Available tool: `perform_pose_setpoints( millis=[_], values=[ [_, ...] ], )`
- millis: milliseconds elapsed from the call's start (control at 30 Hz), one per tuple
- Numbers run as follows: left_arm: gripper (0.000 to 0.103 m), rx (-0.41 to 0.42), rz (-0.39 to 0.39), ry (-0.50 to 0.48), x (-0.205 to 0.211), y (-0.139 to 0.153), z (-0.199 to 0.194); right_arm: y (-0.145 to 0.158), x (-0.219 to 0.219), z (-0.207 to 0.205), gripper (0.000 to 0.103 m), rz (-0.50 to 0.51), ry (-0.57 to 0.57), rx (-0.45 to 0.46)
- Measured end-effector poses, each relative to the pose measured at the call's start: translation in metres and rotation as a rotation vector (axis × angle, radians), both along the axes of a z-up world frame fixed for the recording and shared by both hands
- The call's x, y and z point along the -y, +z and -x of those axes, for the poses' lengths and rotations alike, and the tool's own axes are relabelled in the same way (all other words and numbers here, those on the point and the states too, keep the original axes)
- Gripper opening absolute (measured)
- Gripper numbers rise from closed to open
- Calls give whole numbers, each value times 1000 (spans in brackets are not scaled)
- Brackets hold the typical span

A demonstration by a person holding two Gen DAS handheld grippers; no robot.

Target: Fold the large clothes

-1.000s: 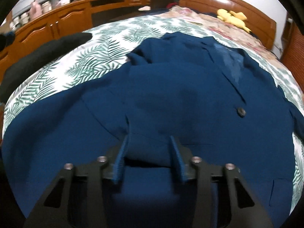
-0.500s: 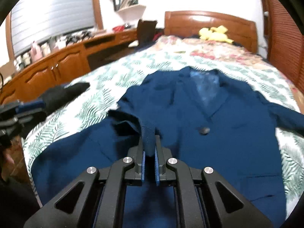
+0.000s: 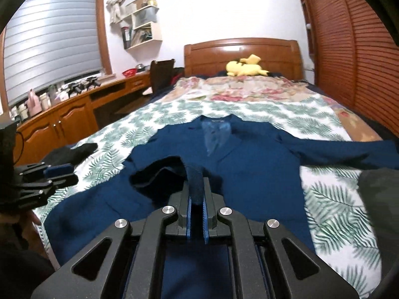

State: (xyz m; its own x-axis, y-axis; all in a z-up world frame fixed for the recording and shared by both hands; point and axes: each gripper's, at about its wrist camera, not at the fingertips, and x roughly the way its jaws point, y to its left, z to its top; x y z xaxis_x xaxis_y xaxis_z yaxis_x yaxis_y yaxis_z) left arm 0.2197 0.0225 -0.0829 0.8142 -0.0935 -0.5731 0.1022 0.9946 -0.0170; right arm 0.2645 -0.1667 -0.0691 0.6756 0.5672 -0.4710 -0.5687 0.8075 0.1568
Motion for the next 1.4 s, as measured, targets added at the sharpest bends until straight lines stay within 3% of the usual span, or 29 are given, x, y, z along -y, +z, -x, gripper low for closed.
perform_pose_setpoints(
  millis=[300, 433, 500, 567, 600, 800, 1400],
  values=[
    [34, -3, -6, -16, 20, -4, -8, -48, 19, -2, 4, 117, 6, -143],
    [34, -8, -11, -23, 26, -5, -13, -57, 17, 3, 9, 160, 39, -155],
    [35, -10, -16, -27, 29, -5, -14, -52, 15, 10, 22, 170, 65, -129],
    [35, -10, -18, -29, 32, -6, -15, -46, 14, 16, 50, 153, 86, -98],
    [35, -10, -20, -31, 34, -6, -16, -44, 15, 17, 53, 142, 95, -85],
    [35, -11, -19, -37, 36, -7, -15, -38, 1, 23, 55, 123, 152, -55],
    [37, -5, -43, -48, 42, -8, -13, -76, -56, 6, 55, 227, 228, -87]
  ],
)
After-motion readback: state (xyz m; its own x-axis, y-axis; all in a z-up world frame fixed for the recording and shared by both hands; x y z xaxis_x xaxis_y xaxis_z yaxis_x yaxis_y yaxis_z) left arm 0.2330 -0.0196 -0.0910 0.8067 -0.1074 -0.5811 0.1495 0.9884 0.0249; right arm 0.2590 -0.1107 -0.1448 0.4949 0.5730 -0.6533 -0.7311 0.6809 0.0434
